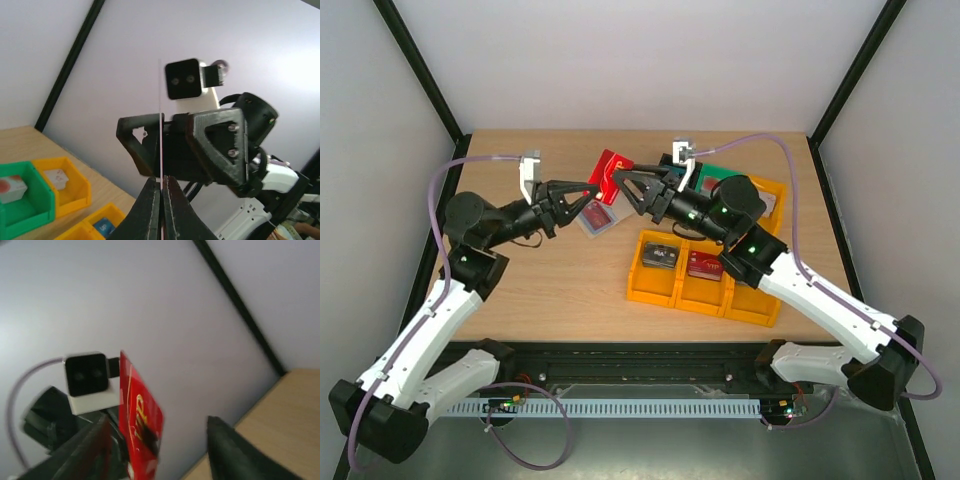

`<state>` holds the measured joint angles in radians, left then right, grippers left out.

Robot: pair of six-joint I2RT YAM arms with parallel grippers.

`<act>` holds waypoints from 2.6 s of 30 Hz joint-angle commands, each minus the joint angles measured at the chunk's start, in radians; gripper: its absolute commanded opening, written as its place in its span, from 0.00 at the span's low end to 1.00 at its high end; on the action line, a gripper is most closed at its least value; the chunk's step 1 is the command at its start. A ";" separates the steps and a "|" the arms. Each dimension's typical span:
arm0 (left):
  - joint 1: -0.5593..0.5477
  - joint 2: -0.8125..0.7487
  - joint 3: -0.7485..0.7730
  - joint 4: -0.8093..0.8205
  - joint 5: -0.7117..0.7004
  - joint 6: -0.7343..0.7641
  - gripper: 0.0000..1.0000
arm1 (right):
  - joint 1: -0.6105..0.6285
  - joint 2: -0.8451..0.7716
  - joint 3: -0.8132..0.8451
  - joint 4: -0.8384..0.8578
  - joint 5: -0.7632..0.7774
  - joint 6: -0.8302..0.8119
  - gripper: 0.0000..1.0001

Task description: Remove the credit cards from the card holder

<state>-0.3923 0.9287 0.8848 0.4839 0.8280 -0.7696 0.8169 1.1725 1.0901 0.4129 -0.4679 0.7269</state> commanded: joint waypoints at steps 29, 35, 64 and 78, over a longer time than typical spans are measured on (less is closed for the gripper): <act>0.129 0.130 0.217 -0.279 0.035 -0.259 0.02 | 0.167 0.127 0.188 -0.225 0.427 -2.686 0.73; 0.121 0.127 0.216 -0.245 0.061 -0.266 0.03 | 0.167 0.156 0.208 -0.206 0.449 -2.673 0.61; 0.201 0.061 0.110 -0.346 -0.068 -0.288 1.00 | 0.165 0.078 0.175 -0.209 0.611 -2.291 0.01; 0.492 -0.149 -0.260 -0.573 -0.232 -0.207 1.00 | -0.032 0.314 0.656 -1.489 0.500 -1.090 0.01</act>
<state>0.0734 0.8181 0.6849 -0.0376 0.6117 -0.9787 0.8173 1.4284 1.7332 -0.6613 0.1783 -0.6579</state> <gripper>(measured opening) 0.995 0.016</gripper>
